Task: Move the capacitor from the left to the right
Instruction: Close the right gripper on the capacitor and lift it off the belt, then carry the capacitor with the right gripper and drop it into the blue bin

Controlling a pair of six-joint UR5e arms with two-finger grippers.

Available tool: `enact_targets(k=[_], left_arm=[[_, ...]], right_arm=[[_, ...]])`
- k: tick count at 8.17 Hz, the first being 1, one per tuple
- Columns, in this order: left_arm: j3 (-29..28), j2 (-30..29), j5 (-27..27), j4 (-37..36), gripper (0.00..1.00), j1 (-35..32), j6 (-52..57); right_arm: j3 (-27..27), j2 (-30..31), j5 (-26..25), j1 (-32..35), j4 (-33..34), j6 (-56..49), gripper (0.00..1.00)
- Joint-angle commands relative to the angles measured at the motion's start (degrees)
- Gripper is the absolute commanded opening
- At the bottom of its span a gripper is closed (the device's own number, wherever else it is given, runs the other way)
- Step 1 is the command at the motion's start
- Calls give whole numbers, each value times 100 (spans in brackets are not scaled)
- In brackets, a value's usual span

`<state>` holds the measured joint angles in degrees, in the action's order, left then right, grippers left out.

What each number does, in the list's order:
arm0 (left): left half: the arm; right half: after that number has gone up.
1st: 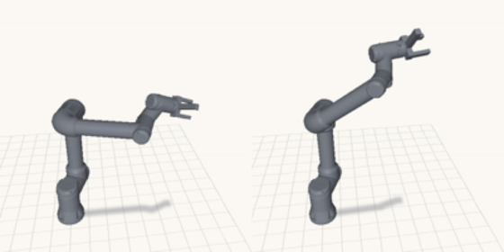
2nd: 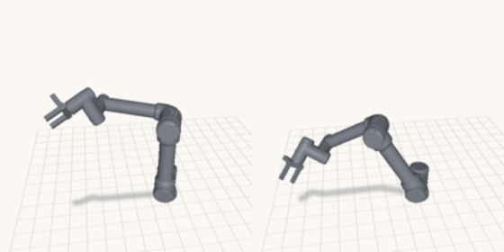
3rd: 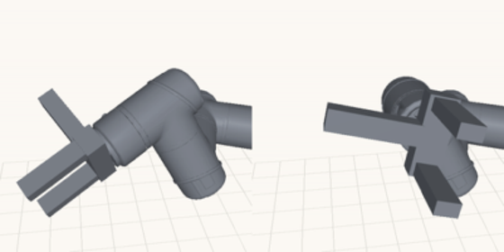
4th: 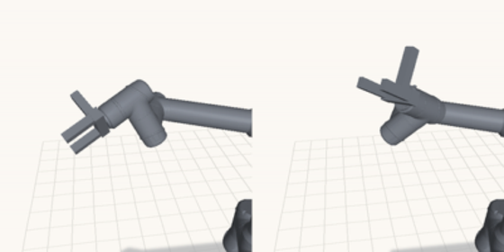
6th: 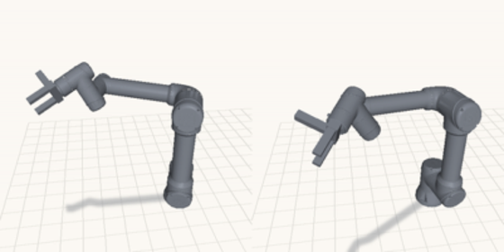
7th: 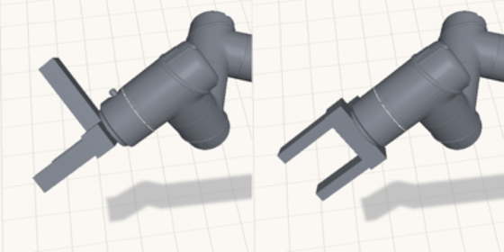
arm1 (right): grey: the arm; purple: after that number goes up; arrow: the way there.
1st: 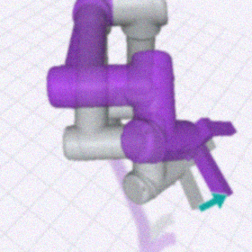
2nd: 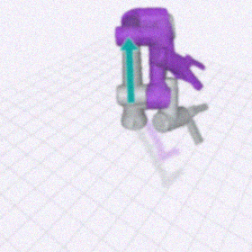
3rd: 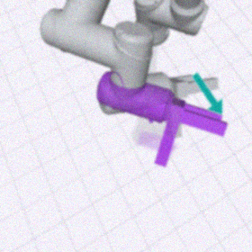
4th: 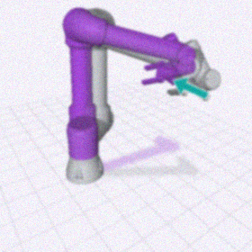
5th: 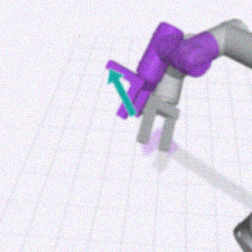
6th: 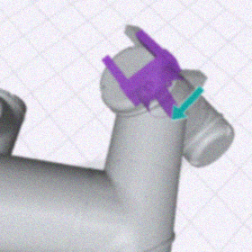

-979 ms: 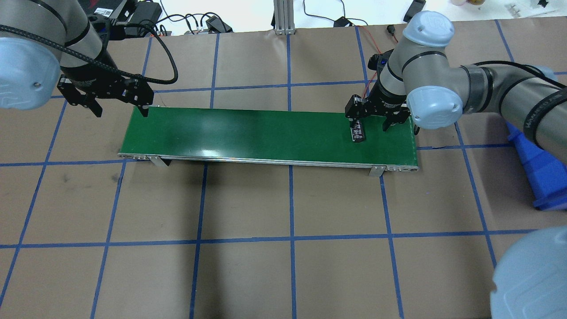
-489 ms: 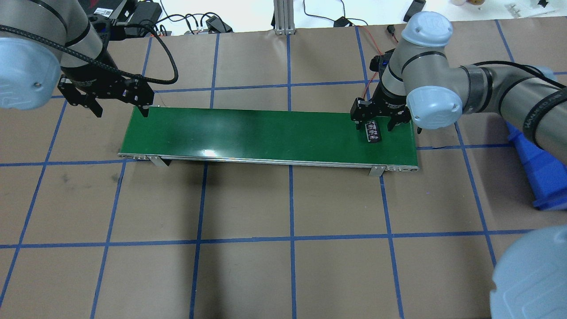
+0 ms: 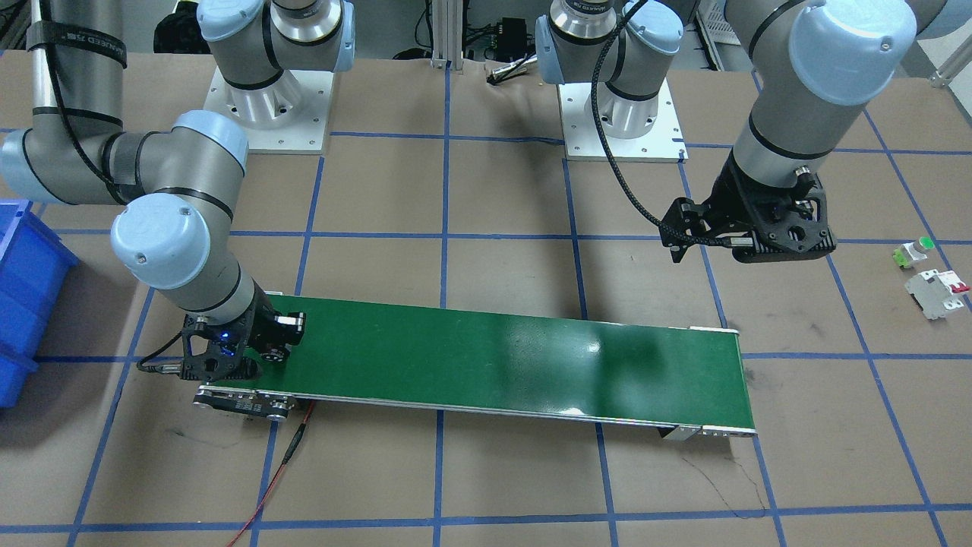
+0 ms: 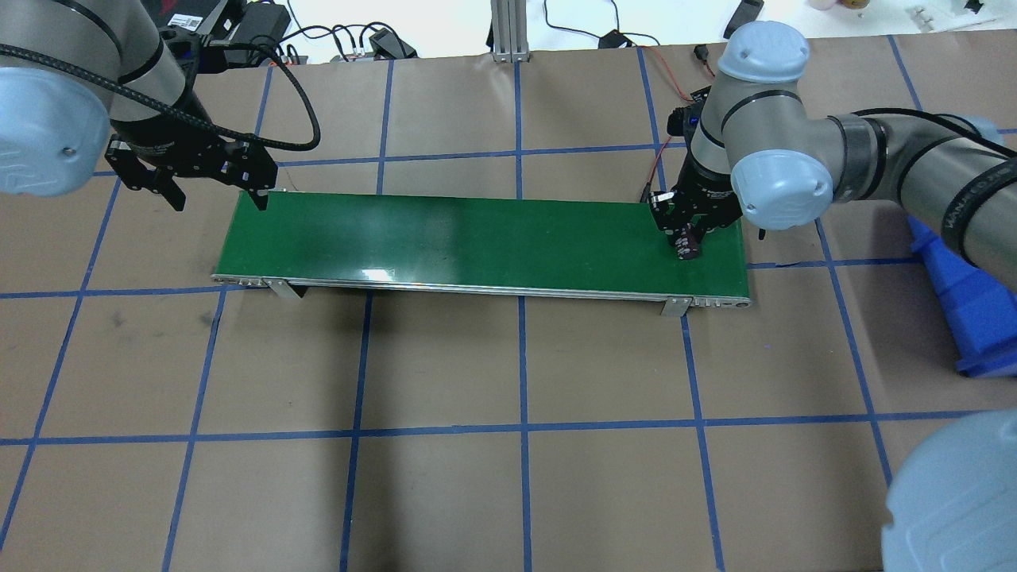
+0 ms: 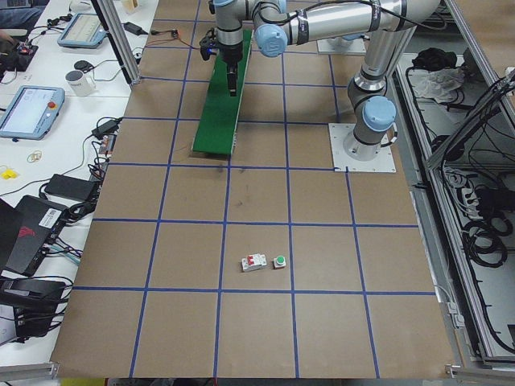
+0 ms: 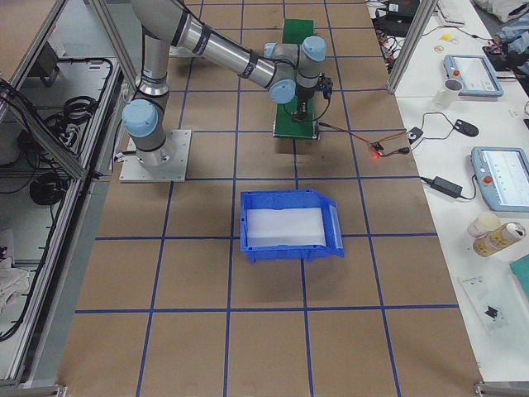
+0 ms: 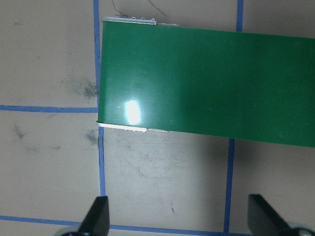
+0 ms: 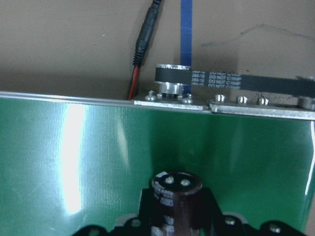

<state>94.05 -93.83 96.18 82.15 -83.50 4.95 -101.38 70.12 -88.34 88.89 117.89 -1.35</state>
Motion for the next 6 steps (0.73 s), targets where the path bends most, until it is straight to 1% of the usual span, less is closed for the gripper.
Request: enact_targets(k=[1, 2, 3, 5, 6], left_arm=[[0, -12, 6, -6, 100, 0, 6], [0, -21, 6, -6, 100, 0, 6], [0, -12, 6, -6, 100, 0, 6], [8, 5, -3, -6, 100, 0, 76], [8, 5, -3, -6, 100, 0, 76]], right_arm=[[266, 72, -550, -29, -108, -146, 0], [581, 90, -753, -73, -386, -146, 0], [837, 255, -876, -291, -633, -259, 0], [909, 598, -860, -1132, -959, -1344, 0], [910, 739, -834, -1650, -1073, -2255, 0]])
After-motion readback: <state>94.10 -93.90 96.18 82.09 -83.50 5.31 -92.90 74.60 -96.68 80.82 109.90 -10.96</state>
